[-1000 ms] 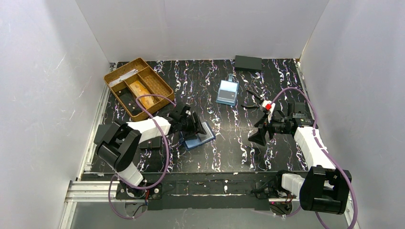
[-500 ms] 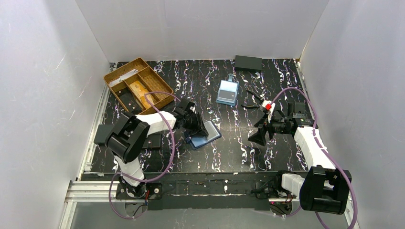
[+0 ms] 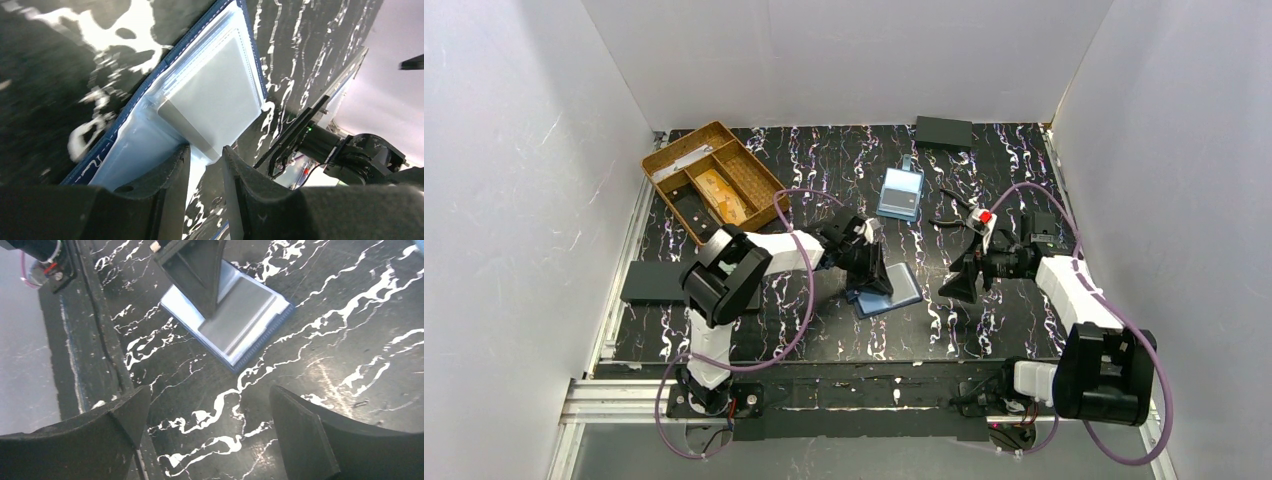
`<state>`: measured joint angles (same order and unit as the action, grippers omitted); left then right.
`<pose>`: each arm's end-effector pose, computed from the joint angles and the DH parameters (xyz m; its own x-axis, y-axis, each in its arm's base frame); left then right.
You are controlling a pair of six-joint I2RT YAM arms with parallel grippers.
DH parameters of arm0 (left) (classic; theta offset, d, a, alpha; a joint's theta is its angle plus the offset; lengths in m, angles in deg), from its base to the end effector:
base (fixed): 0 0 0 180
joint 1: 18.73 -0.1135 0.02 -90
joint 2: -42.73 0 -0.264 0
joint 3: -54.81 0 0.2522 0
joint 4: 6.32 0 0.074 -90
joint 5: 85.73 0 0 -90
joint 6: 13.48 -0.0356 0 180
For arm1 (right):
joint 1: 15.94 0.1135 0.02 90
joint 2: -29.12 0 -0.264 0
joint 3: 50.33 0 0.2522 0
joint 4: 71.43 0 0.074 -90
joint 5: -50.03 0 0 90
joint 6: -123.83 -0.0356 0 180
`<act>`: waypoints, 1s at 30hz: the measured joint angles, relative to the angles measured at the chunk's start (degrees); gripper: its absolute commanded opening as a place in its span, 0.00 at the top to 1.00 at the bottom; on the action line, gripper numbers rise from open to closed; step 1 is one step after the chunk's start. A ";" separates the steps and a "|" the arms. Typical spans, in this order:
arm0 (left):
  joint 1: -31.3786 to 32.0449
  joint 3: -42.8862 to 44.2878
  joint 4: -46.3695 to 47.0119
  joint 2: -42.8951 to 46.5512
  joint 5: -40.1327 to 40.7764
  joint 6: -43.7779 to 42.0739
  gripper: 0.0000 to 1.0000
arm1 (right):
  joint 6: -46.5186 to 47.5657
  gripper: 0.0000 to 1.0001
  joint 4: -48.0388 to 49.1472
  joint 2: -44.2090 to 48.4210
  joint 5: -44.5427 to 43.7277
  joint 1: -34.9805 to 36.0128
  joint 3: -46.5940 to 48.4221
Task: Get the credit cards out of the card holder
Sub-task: Move the card holder to the center of the board.
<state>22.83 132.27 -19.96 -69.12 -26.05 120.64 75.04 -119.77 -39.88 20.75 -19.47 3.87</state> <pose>0.2847 -0.2764 0.1382 -0.9739 0.0603 -0.2188 0.2052 0.6463 -0.7350 0.2120 0.0180 0.2140 -0.4306 -0.2963 -0.8526 -0.8599 0.4217 0.2877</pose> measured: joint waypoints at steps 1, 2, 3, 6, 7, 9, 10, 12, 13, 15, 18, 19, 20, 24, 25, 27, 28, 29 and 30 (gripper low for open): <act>0.62 0.65 0.80 -0.75 -0.42 0.38 0.70 | -0.86 0.04 0.17 -0.97 0.17 0.39 0.16; 1.10 1.08 1.47 -1.28 -0.59 0.75 0.69 | -1.52 0.04 0.27 -1.83 0.28 0.84 0.35; 1.56 1.51 2.07 -1.72 -0.62 1.11 0.69 | -2.35 0.04 0.45 -2.80 0.40 1.39 0.55; 2.39 2.04 3.43 -2.23 -0.34 1.82 0.68 | -4.99 0.04 1.41 -4.58 0.60 2.63 0.81; 2.60 2.04 3.70 -2.22 -0.09 1.97 0.67 | -6.02 0.04 1.98 -4.79 0.58 2.79 0.81; 2.77 2.04 4.03 -2.17 0.48 2.05 0.66 | -8.50 0.04 3.44 -4.97 0.53 2.81 0.81; 2.80 2.02 4.04 -2.00 0.87 2.08 0.66 | -9.59 0.04 4.21 -4.97 0.51 2.80 0.81; 2.86 1.71 4.12 -1.29 2.10 1.95 0.65 | -12.05 0.04 6.12 -4.97 0.51 2.82 0.81; 2.86 1.37 4.17 -0.71 2.76 1.84 0.65 | -13.42 0.04 7.12 -4.96 0.51 2.81 0.78; 2.86 0.17 4.14 1.03 4.42 1.44 0.64 | -16.13 0.04 9.60 -4.77 0.51 2.82 0.46; 2.82 -2.67 4.00 5.10 7.40 0.43 0.62 | -20.52 0.04 13.69 -3.88 0.57 2.82 -1.09; 2.80 -3.91 3.82 7.13 8.48 0.09 0.62 | -21.88 0.04 14.83 -3.56 0.64 2.82 -1.66; 2.80 -4.73 3.75 8.74 9.15 -0.19 0.61 | -23.02 0.04 15.89 -3.36 0.74 2.82 -2.15; 2.82 -8.81 3.98 16.78 11.94 -1.15 0.56 | -26.43 0.02 18.78 -3.37 1.19 2.82 -2.86; 2.82 -9.66 4.02 18.60 12.49 -1.34 0.54 | -27.10 0.02 19.54 -3.37 1.46 2.82 -2.86; 2.82 -11.33 4.12 22.09 13.78 -1.66 0.49 | -27.80 0.02 20.33 -3.38 1.99 2.80 -2.86; 2.82 -12.28 4.16 23.85 14.59 -1.76 0.45 | -28.18 0.02 20.69 -3.40 2.29 2.80 -2.86; 2.82 -13.13 4.18 25.41 15.19 -1.81 0.41 | -28.71 0.02 21.17 -3.44 2.56 2.82 -2.86; 2.82 -13.90 4.22 26.66 15.79 -1.95 0.35 | -29.15 0.02 21.56 -3.46 2.73 2.82 -2.86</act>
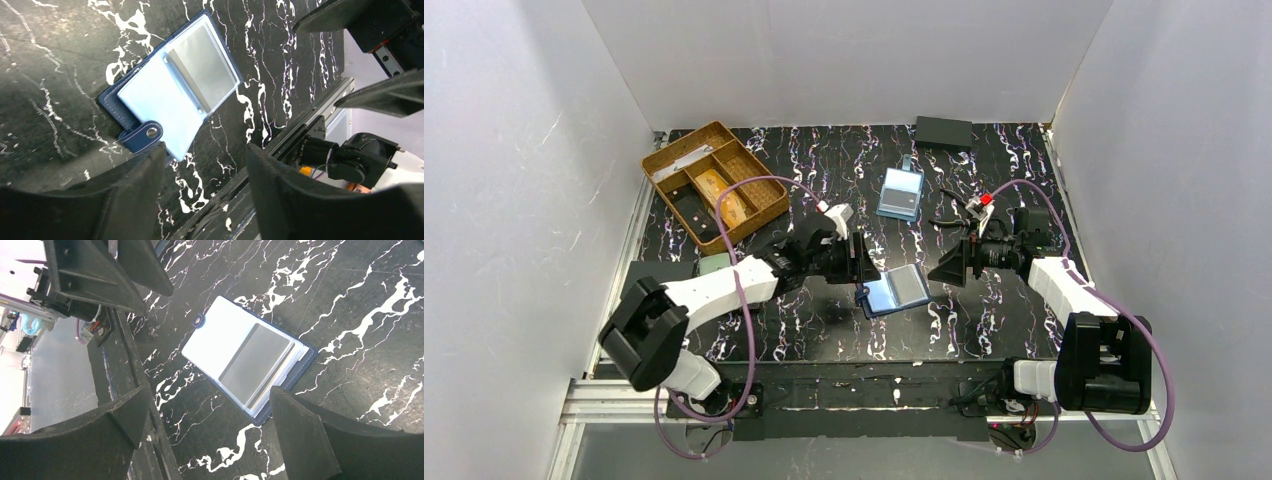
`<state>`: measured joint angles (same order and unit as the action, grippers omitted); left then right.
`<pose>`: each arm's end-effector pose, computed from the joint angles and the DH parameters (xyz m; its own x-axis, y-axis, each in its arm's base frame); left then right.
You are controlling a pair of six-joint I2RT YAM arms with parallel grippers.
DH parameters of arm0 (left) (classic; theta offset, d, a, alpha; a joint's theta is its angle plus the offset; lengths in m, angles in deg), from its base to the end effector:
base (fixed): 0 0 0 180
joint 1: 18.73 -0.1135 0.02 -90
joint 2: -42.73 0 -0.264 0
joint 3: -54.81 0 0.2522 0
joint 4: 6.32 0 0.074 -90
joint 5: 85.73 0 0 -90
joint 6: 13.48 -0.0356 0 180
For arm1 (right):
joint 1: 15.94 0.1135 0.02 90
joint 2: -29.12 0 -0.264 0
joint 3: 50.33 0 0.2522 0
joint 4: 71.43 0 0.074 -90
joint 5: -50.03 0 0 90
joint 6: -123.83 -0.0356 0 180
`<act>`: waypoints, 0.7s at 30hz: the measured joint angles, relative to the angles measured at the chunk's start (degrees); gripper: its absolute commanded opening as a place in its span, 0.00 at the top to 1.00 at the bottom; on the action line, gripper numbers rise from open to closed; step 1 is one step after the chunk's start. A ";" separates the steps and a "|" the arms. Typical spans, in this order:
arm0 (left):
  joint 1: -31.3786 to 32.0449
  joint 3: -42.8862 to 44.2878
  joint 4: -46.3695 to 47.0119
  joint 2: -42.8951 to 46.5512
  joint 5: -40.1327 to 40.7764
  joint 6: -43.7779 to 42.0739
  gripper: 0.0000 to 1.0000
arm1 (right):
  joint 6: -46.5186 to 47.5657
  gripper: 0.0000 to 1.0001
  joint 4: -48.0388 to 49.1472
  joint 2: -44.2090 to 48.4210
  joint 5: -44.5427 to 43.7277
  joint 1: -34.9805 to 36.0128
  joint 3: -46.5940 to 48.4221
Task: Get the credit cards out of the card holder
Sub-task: Move the card holder to the center of the board, then remove the credit card from the card holder.
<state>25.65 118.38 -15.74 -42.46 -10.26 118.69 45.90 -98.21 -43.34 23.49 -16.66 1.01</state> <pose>0.2262 -0.2339 0.2277 -0.8308 -0.0962 -0.5482 0.3683 0.6435 -0.6711 0.2364 0.0289 0.2076 -0.6013 -0.0859 -0.7944 -0.7361 0.4462 0.5089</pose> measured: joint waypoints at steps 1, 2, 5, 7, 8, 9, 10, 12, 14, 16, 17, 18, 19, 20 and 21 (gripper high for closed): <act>-0.02 -0.99 0.01 1.46 0.74 0.00 0.26 | -0.40 0.02 0.32 0.00 0.12 -0.02 0.00; -0.02 -1.89 -0.02 2.73 1.40 0.00 0.18 | -0.92 0.02 0.66 0.00 0.18 -0.02 0.00; 0.00 -4.81 0.14 6.33 3.42 0.64 0.02 | -3.01 0.02 1.58 -0.02 -0.12 -0.02 0.00; -0.02 -7.24 0.98 8.80 4.77 1.93 0.02 | -5.08 0.02 2.17 -0.13 -1.29 -0.02 0.02; -0.05 -8.67 1.66 10.06 5.38 2.74 0.02 | -5.98 0.02 2.41 -0.31 -1.99 -0.05 0.08; -0.24 -10.20 2.56 11.26 5.88 3.76 0.02 | -6.24 0.02 2.42 -0.64 -2.34 -0.08 0.21; -0.45 -11.52 3.09 12.23 6.14 4.63 0.02 | -6.41 0.02 2.38 -1.10 -2.61 -0.09 0.36; -0.76 -14.36 4.31 14.19 6.13 6.29 0.02 | -6.53 0.02 2.26 -1.93 -2.88 -0.13 0.57; -0.84 -15.09 4.89 14.81 5.59 6.77 0.02 | -6.51 0.03 1.98 -2.30 -3.01 -0.19 0.57; -0.93 -15.37 6.14 15.36 4.30 7.06 0.02 | -6.66 0.04 1.87 -2.34 -3.30 -0.19 0.57; -0.88 -15.37 6.90 15.51 3.61 7.08 0.02 | -6.90 0.04 2.03 -2.34 -3.35 -0.19 0.54; -0.75 -15.36 7.65 15.57 2.97 7.03 0.02 | -7.33 0.05 2.19 -2.34 -3.46 -0.19 0.50; -0.57 -15.32 8.14 15.55 2.49 6.97 0.02 | -7.71 0.06 2.47 -2.32 -3.53 -0.17 0.44; -0.08 -15.18 8.65 15.33 2.03 6.88 0.02 | -8.28 0.06 2.77 -2.27 -3.77 -0.08 0.34; 0.50 -14.92 9.01 14.99 1.71 6.82 0.02 | -8.90 0.07 3.16 -2.23 -4.03 0.12 0.22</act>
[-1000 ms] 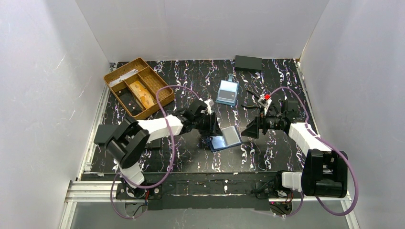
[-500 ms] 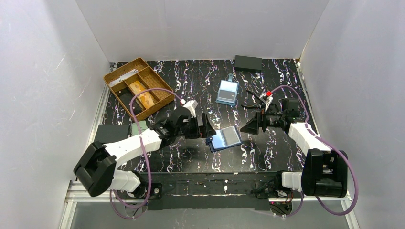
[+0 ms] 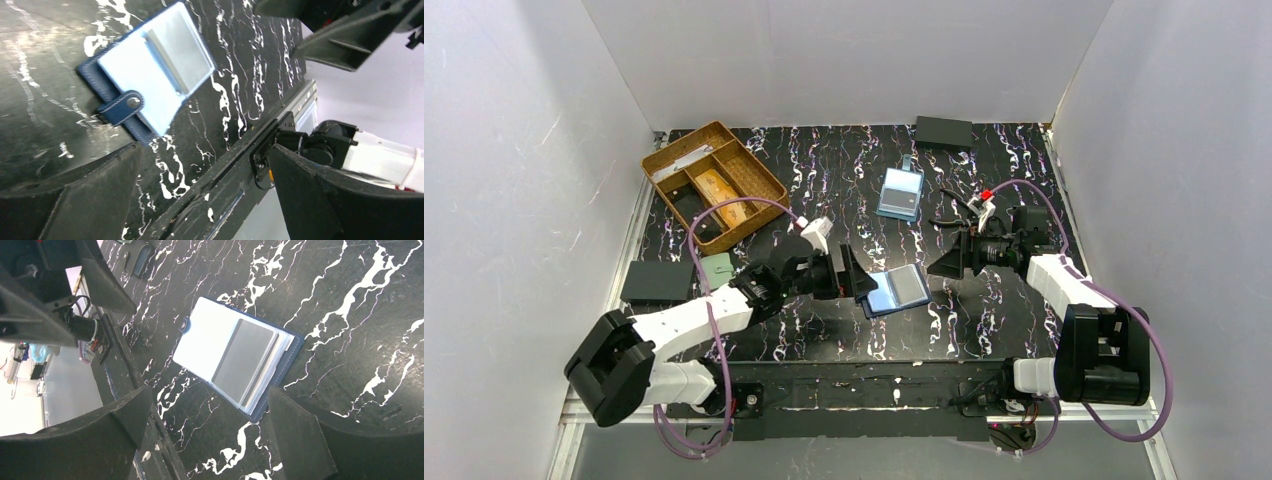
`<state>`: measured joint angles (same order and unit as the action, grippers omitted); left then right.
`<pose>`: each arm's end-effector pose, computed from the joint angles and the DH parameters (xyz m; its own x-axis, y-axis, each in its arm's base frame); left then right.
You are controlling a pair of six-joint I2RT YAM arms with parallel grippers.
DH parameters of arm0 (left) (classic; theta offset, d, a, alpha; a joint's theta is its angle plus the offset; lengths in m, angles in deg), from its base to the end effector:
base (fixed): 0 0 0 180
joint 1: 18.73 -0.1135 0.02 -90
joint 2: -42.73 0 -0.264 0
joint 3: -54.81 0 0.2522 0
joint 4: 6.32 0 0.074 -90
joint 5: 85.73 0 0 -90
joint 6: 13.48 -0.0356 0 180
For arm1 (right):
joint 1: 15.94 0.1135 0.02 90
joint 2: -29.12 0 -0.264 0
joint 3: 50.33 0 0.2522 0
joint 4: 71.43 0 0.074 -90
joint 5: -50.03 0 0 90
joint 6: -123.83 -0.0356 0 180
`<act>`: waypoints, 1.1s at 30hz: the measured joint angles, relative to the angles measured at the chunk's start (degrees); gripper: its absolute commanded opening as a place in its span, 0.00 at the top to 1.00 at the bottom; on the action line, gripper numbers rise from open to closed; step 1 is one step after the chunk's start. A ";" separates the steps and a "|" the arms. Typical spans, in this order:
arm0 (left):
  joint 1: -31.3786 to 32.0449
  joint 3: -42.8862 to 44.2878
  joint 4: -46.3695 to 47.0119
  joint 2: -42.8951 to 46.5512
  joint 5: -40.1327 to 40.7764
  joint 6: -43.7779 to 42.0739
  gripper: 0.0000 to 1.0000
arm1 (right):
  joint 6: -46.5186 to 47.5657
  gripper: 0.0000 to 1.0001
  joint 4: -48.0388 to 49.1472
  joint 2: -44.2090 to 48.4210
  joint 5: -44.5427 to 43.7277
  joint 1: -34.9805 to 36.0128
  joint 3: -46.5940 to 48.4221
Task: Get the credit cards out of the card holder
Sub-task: Remove the credit card from the card holder.
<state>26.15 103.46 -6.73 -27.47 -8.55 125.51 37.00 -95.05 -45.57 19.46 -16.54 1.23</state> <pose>0.1829 -0.1933 0.2286 -0.8031 -0.2386 -0.5460 0.3472 0.5572 -0.7543 0.2456 0.0281 0.2020 -0.6949 -0.0208 -0.7188 -0.6240 0.5144 0.5883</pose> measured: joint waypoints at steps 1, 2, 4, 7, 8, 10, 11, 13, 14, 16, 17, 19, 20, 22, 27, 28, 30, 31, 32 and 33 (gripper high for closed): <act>0.73 0.46 0.31 -0.59 -0.27 -0.15 0.02 | -0.38 0.08 0.31 0.02 -0.46 0.42 -0.15; 1.44 0.97 0.68 -1.36 -0.43 -0.24 0.02 | -0.97 0.10 0.66 0.02 -0.96 0.84 -0.22; 3.20 2.71 1.83 -4.17 -0.70 -0.50 0.02 | -2.68 0.13 1.58 0.02 -2.06 2.84 -0.22; 5.03 4.69 3.81 -8.67 -0.74 -0.76 0.06 | -4.88 0.21 3.01 -0.15 -3.50 5.97 -0.19; 5.41 5.02 4.24 -9.76 -0.74 -0.81 0.08 | -5.58 0.23 3.37 -0.52 -4.20 7.09 -0.08; 5.96 5.67 5.01 -12.02 -0.70 -0.83 0.12 | -6.96 0.31 3.93 -2.14 -5.54 8.93 0.39; 6.07 6.01 5.38 -13.06 -0.66 -0.77 0.15 | -7.61 0.33 4.09 -3.24 -6.21 9.60 0.77; 6.27 6.88 6.42 -15.30 -0.50 -0.62 0.19 | -9.14 0.39 4.51 -5.54 -7.41 10.49 1.42; 6.30 7.33 6.90 -16.31 -0.43 -0.43 0.21 | -9.67 0.40 4.87 -6.58 -8.03 10.72 1.53; 6.32 8.07 8.09 -18.19 -0.16 -0.10 0.25 | -10.90 0.43 5.00 -7.93 -9.25 10.83 1.53; 6.32 8.25 8.83 -19.05 -0.04 0.15 0.27 | -11.43 0.45 5.15 -8.25 -9.77 10.83 1.53; 6.32 8.36 9.93 -20.52 0.05 0.60 0.30 | -12.77 0.48 5.83 -8.39 -10.62 10.83 1.51; 6.34 8.36 10.24 -21.20 0.12 0.80 0.33 | -13.31 0.49 6.25 -8.39 -10.92 10.83 1.51; 6.37 8.36 10.65 -22.40 0.28 1.17 0.37 | -14.03 0.50 6.89 -8.52 -11.37 10.83 1.51; 6.37 8.36 11.07 -24.48 0.72 2.02 0.47 | -15.11 0.51 7.49 -10.38 -11.65 10.85 1.51; 6.37 8.38 11.13 -24.79 0.81 2.13 0.50 | -15.16 0.51 7.49 -10.72 -11.76 10.85 1.51; 6.37 8.58 11.18 -25.44 0.88 2.36 0.52 | -15.23 0.51 7.47 -11.03 -11.94 10.85 1.51; 6.37 8.78 11.26 -25.81 0.90 2.48 0.53 | -15.23 0.52 7.49 -11.04 -11.99 10.85 1.51; 6.37 9.00 11.35 -26.12 0.90 2.53 0.54 | -15.23 0.52 7.51 -11.04 -12.01 10.85 1.51; 6.37 9.20 11.50 -26.47 0.90 2.60 0.55 | -15.23 0.52 7.49 -11.04 -12.13 10.85 1.51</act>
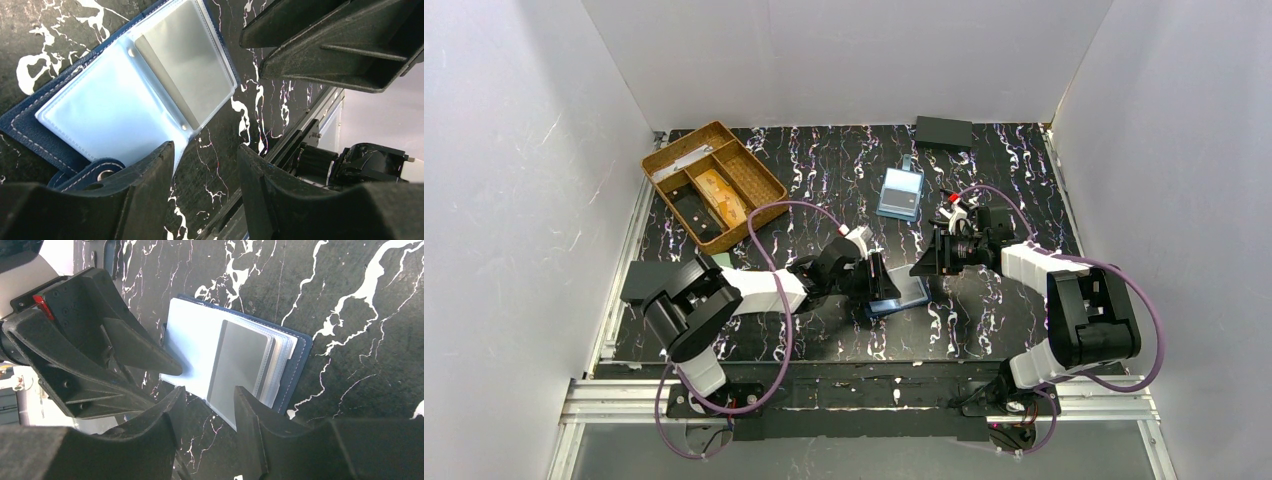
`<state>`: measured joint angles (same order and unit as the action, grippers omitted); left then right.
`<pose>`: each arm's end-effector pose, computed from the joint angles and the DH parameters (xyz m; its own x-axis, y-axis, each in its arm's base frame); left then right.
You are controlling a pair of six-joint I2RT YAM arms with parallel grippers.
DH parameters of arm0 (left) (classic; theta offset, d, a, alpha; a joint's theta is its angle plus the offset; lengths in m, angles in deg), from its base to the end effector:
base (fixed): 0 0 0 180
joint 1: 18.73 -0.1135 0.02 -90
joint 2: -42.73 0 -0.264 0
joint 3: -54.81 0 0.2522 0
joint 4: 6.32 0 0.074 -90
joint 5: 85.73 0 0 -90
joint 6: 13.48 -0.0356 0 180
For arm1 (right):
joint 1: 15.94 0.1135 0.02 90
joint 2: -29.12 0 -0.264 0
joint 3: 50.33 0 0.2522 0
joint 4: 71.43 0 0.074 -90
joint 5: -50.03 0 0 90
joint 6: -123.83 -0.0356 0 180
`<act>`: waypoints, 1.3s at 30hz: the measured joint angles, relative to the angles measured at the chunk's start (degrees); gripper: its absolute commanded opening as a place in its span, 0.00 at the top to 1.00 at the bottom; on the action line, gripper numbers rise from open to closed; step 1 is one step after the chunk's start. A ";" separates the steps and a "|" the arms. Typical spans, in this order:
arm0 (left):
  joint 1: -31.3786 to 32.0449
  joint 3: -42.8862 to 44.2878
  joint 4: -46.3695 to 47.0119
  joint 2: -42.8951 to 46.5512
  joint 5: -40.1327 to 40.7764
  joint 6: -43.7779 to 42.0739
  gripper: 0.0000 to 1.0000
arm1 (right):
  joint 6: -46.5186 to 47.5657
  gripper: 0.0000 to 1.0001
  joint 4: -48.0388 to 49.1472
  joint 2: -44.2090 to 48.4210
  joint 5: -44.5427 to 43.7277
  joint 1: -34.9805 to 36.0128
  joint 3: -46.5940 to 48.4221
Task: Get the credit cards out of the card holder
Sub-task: Remove the credit card from the card holder.
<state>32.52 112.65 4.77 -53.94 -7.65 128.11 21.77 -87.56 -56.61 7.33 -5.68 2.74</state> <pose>0.2092 -0.2725 0.1669 -0.8686 -0.1426 -0.4745 0.3169 0.5764 -0.7533 0.2682 0.0751 0.1668 -0.8487 -0.0096 -0.5288 -0.4294 0.5962 0.6783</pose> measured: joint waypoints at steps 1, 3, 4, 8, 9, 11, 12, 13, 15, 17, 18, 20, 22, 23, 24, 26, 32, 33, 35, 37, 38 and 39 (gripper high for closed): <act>0.00 0.28 0.07 -0.39 0.00 0.09 0.56 | 0.00 0.52 0.00 -0.02 -0.11 0.00 0.00; 0.00 0.78 0.41 -1.29 0.00 0.20 0.57 | 0.02 0.53 0.02 -0.06 -0.41 0.00 0.00; 0.00 0.96 0.47 -1.77 -0.02 0.30 0.57 | 0.04 0.53 0.04 -0.20 -0.52 0.00 0.00; 0.00 1.04 0.46 -3.03 -0.02 0.74 0.59 | 0.04 0.54 0.02 -1.64 -0.75 0.00 0.00; 0.00 1.04 0.45 -3.24 0.00 0.77 0.59 | 0.04 0.54 0.02 -1.95 -0.79 0.00 0.00; 0.00 1.04 0.43 -3.42 0.00 0.92 0.60 | 0.06 0.54 -0.02 -2.55 -0.84 0.00 0.00; 0.00 1.04 0.45 -3.42 0.00 0.96 0.60 | 0.07 0.54 -0.02 -2.76 -0.84 0.00 0.00; 0.00 1.06 0.47 -3.42 0.00 0.99 0.60 | 0.10 0.54 -0.04 -2.89 -0.86 0.00 0.00; 0.00 1.09 0.49 -3.53 0.00 1.03 0.60 | 0.17 0.55 -0.03 -3.03 -0.85 0.00 0.00; 0.00 1.11 0.58 -3.93 0.00 1.09 0.60 | 0.21 0.55 -0.04 -3.27 -0.84 0.00 0.00; 0.00 1.11 0.67 -4.20 0.00 1.13 0.60 | 0.24 0.55 -0.05 -3.50 -0.84 0.00 0.00; 0.00 1.17 0.78 -4.64 0.00 1.18 0.60 | 0.26 0.55 -0.18 -4.00 -0.86 0.00 0.00; 0.00 1.39 1.00 -5.00 -0.04 1.32 0.60 | 0.36 0.55 -0.43 -4.41 -0.88 0.06 0.00; 0.00 1.47 1.14 -5.10 -0.04 1.36 0.60 | 0.39 0.55 -0.49 -4.49 -0.89 0.10 0.00; 0.00 1.50 1.27 -5.19 -0.04 1.38 0.60 | 0.44 0.55 -0.56 -4.60 -0.89 0.16 0.00; 0.00 1.53 1.39 -5.23 -0.04 1.42 0.60 | 0.58 0.55 -0.64 -4.71 -0.91 0.28 0.00; 0.00 1.56 1.77 -5.53 -0.08 1.57 0.60 | 1.14 0.55 -0.80 -4.76 -1.18 0.33 0.00; 0.00 1.63 1.88 -5.70 -0.13 1.61 0.61 | 1.28 0.55 -0.88 -4.76 -1.25 0.33 0.00; 0.00 1.85 2.18 -6.09 -0.22 1.70 0.61 | 1.52 0.54 -0.97 -4.76 -1.36 0.33 0.01; 0.00 1.90 2.22 -6.21 -0.28 1.84 0.61 | 1.73 0.54 -1.12 -4.78 -1.44 0.35 0.02; 0.00 1.90 2.22 -6.22 -0.28 1.89 0.61 | 1.76 0.54 -1.15 -4.79 -1.48 0.36 0.02; 0.00 1.90 2.22 -6.22 -0.28 1.96 0.61 | 1.78 0.54 -1.19 -4.79 -1.50 0.37 0.02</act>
<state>32.52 114.55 6.99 -60.16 -7.93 130.07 23.56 -88.75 -61.40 5.83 -5.31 2.76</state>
